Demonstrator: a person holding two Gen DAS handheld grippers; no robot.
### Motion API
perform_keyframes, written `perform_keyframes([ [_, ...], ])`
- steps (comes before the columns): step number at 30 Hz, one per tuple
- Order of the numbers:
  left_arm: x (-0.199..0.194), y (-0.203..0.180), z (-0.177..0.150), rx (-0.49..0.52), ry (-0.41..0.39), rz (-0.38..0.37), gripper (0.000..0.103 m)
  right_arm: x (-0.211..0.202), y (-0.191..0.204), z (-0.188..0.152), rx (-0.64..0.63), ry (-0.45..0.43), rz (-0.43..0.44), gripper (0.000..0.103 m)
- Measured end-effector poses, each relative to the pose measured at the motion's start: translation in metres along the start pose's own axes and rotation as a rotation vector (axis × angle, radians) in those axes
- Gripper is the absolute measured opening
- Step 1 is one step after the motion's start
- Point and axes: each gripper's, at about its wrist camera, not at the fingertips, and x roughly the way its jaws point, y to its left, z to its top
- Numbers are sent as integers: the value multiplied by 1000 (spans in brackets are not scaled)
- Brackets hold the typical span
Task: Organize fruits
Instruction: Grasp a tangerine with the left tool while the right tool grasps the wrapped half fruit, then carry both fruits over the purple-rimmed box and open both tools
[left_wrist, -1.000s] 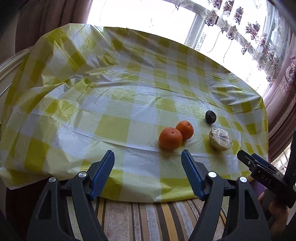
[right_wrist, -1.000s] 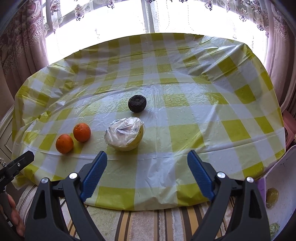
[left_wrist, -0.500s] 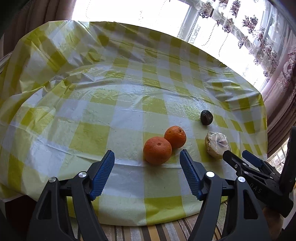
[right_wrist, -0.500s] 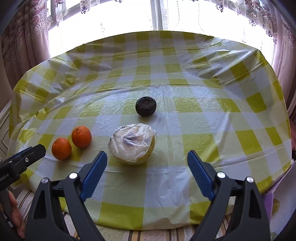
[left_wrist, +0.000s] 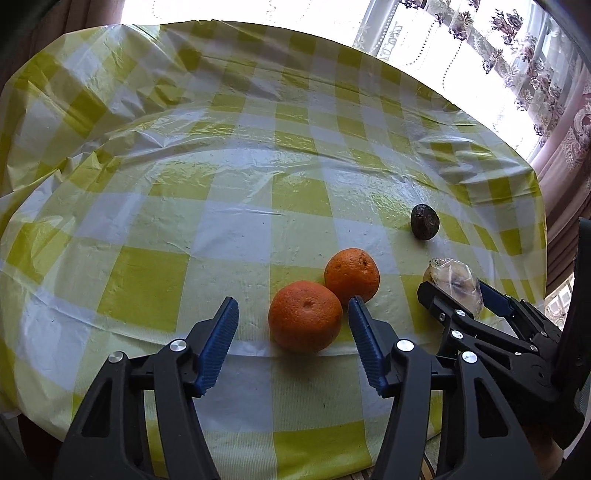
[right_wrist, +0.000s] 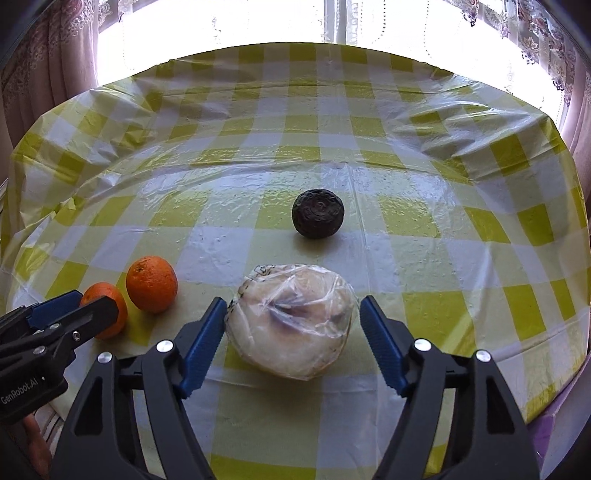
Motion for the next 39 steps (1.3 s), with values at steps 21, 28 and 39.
perform_keyframes([
  [21, 3, -6, -3, 20, 4, -7, 39, -3, 3, -2, -3, -1, 27, 64],
  [28, -7, -12, -7, 38, -13, 7, 39, -13, -4, -7, 15, -4, 55, 64],
  [39, -25, -33, -19, 68, -33, -14, 39, -34, -19, -20, 40, 1, 77, 64],
])
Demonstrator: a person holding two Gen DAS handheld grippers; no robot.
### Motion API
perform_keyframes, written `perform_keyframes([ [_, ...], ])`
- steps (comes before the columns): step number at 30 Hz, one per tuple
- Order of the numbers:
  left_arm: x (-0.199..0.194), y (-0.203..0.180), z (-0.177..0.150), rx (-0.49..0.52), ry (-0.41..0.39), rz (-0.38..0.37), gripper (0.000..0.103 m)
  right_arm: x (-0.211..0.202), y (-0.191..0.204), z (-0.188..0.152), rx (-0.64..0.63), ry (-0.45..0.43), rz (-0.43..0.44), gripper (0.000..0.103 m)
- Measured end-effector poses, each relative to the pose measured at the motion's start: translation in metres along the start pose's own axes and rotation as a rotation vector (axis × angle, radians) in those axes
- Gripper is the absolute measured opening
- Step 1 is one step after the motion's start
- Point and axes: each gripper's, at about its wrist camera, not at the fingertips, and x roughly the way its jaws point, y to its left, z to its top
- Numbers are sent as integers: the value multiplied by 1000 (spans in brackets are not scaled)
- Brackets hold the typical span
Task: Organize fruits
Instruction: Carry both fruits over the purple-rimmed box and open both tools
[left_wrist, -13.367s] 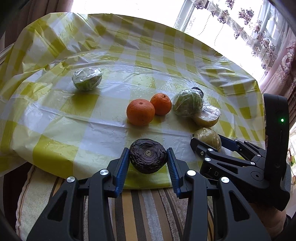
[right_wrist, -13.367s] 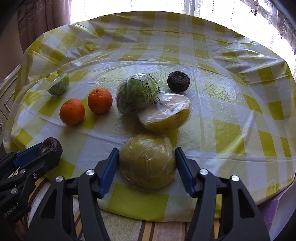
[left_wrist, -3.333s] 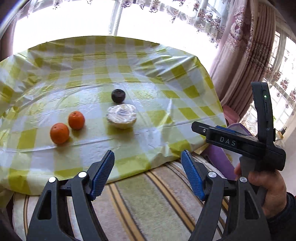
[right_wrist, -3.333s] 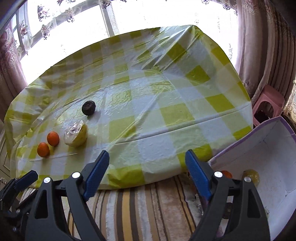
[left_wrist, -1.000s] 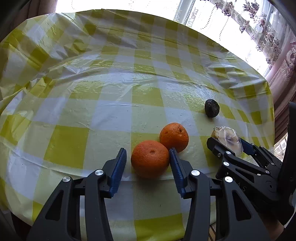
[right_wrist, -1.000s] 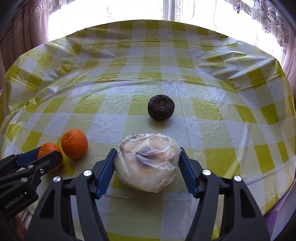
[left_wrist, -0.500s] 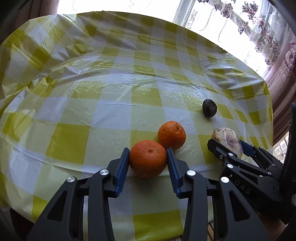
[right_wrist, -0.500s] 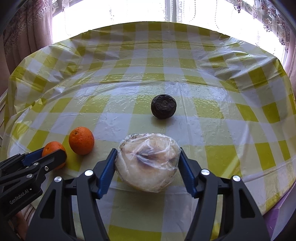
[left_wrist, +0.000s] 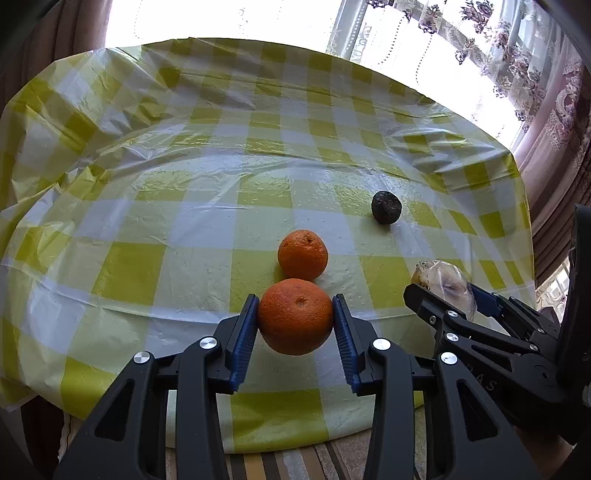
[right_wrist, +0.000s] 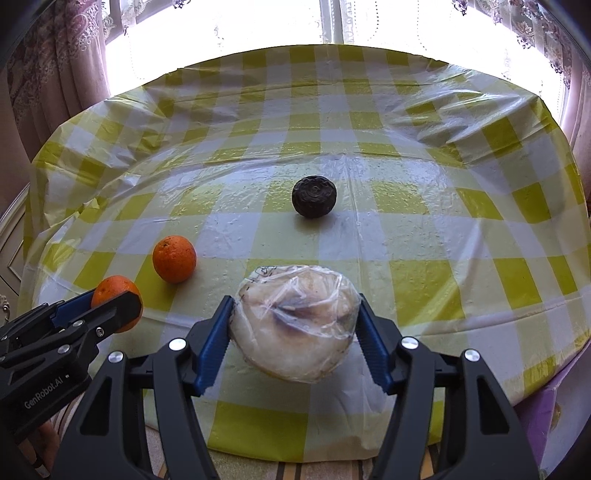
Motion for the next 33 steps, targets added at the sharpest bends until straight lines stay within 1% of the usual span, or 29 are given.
perform_keyframes([
  [11, -15, -33, -6, 54, -10, -38, 38, -28, -31, -17, 49, 5, -14, 64],
  [14, -17, -52, -10, 91, -4, -69, 38, -38, -46, -24, 68, 5, -29, 64],
  [18, -13, -88, -20, 139, 21, -145, 38, -55, -74, -35, 108, 0, -70, 64],
  [21, -9, -121, -30, 187, 44, -210, 38, -73, -103, -45, 147, -8, -121, 64],
  [27, -1, -197, -54, 313, 103, -353, 38, -113, -176, -76, 247, -19, -270, 64],
  [33, 11, -266, -82, 447, 166, -452, 38, -137, -238, -111, 333, 6, -412, 64],
])
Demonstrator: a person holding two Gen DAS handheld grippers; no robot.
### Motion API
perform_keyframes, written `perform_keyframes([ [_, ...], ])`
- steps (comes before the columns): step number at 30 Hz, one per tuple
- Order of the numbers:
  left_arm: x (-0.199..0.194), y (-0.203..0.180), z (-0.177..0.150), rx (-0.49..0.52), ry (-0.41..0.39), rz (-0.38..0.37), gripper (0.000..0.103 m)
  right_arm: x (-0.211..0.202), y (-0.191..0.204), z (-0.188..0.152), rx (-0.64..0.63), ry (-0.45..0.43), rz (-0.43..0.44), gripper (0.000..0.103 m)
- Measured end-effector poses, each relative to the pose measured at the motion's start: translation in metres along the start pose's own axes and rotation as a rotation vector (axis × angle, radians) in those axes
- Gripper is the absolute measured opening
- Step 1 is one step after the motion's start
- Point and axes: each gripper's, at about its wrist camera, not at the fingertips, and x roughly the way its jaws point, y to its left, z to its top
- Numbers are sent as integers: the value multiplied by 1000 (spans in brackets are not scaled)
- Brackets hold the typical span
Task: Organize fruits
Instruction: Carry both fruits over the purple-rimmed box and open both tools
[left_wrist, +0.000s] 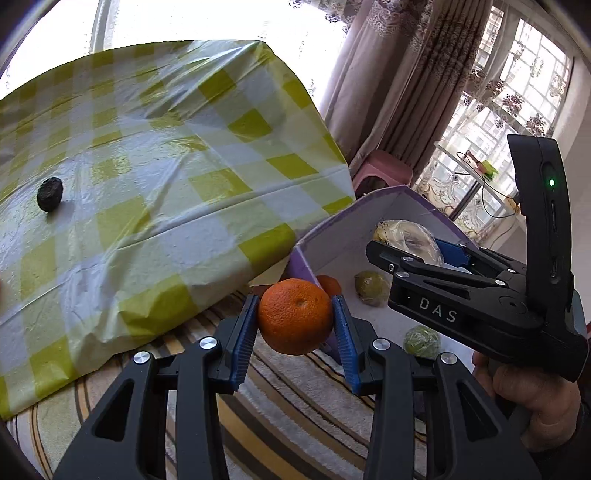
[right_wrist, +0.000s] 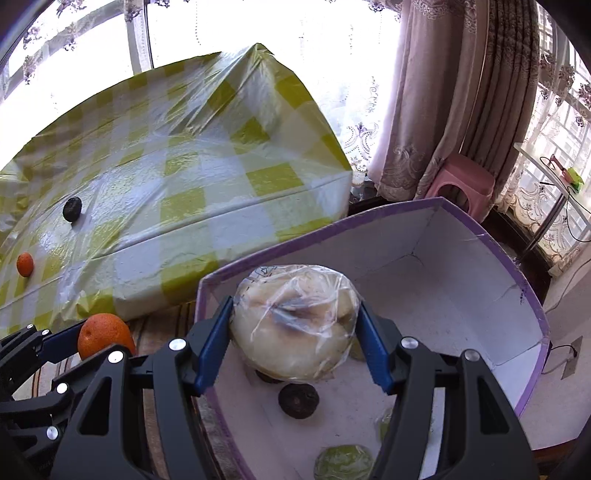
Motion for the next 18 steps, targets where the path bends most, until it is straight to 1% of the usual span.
perform_keyframes([
  [5, 28, -32, 3, 59, 53, -49, 38, 4, -40, -10, 45, 15, -66, 64],
  [9, 43, -48, 4, 97, 83, -58, 39, 7, -58, -17, 71, 28, -96, 64],
  [13, 52, -56, 2, 123, 118, -74, 39, 13, -68, -24, 87, 49, -114, 65],
  [14, 53, -58, 2, 128, 123, -73, 45, 15, -69, -25, 90, 57, -117, 65],
  [15, 53, -59, 2, 132, 118, -78, 49, 16, -69, -26, 95, 61, -118, 65],
  [16, 51, -59, 2, 134, 109, -87, 57, 17, -70, -27, 98, 65, -119, 66],
  [17, 49, -58, 2, 133, 100, -83, 61, 17, -70, -28, 101, 67, -119, 68],
  [18, 47, -57, 2, 130, 96, -82, 61, 16, -69, -28, 105, 58, -124, 74],
])
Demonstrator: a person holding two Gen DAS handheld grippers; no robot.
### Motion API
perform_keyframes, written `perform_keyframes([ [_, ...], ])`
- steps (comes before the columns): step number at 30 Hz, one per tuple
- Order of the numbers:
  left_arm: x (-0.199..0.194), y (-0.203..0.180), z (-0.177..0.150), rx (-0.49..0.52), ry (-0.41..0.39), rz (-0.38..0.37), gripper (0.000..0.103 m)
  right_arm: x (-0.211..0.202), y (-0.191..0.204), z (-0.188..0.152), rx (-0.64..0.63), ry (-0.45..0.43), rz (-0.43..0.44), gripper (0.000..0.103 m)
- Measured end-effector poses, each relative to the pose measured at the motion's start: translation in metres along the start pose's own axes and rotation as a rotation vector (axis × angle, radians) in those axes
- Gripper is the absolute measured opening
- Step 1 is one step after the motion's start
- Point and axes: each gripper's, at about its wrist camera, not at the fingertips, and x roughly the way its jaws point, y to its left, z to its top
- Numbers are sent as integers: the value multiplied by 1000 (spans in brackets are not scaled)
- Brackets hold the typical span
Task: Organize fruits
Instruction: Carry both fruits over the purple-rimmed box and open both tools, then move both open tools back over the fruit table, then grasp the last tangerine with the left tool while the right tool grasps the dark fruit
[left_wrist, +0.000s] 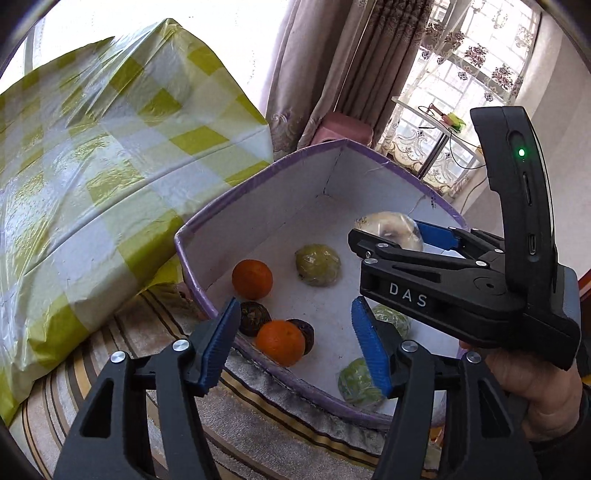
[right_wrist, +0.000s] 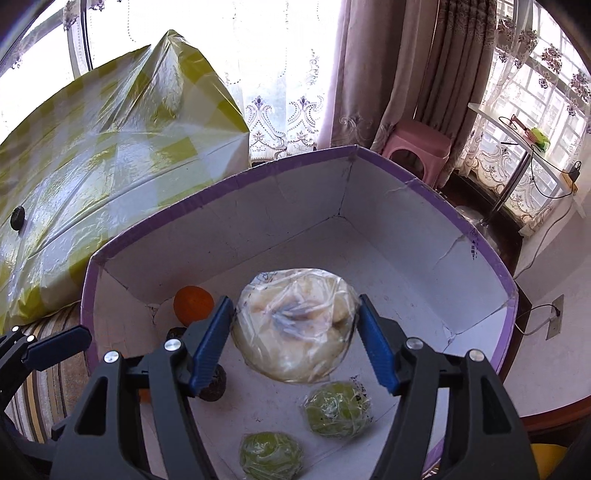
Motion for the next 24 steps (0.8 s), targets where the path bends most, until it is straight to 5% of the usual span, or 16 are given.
perform_keyframes([
  [2, -7, 5, -2, -16, -15, -3, 63, -5, 2, 2, 0, -24, 4, 88],
  [6, -31, 30, -6, -77, -66, 39, 63, -10, 18, 11, -15, -54, 41, 90],
  [10, -74, 81, -17, -186, -150, 167, 64, -10, 54, 25, -43, -66, 123, 93],
  [18, -167, 223, -62, -517, -259, 463, 64, -19, 194, 55, -247, -117, 335, 94],
  [21, -188, 265, -75, -598, -271, 526, 64, -26, 247, 63, -321, -140, 392, 94],
  [24, -191, 294, -80, -636, -253, 511, 64, -28, 296, 68, -387, -151, 427, 94],
])
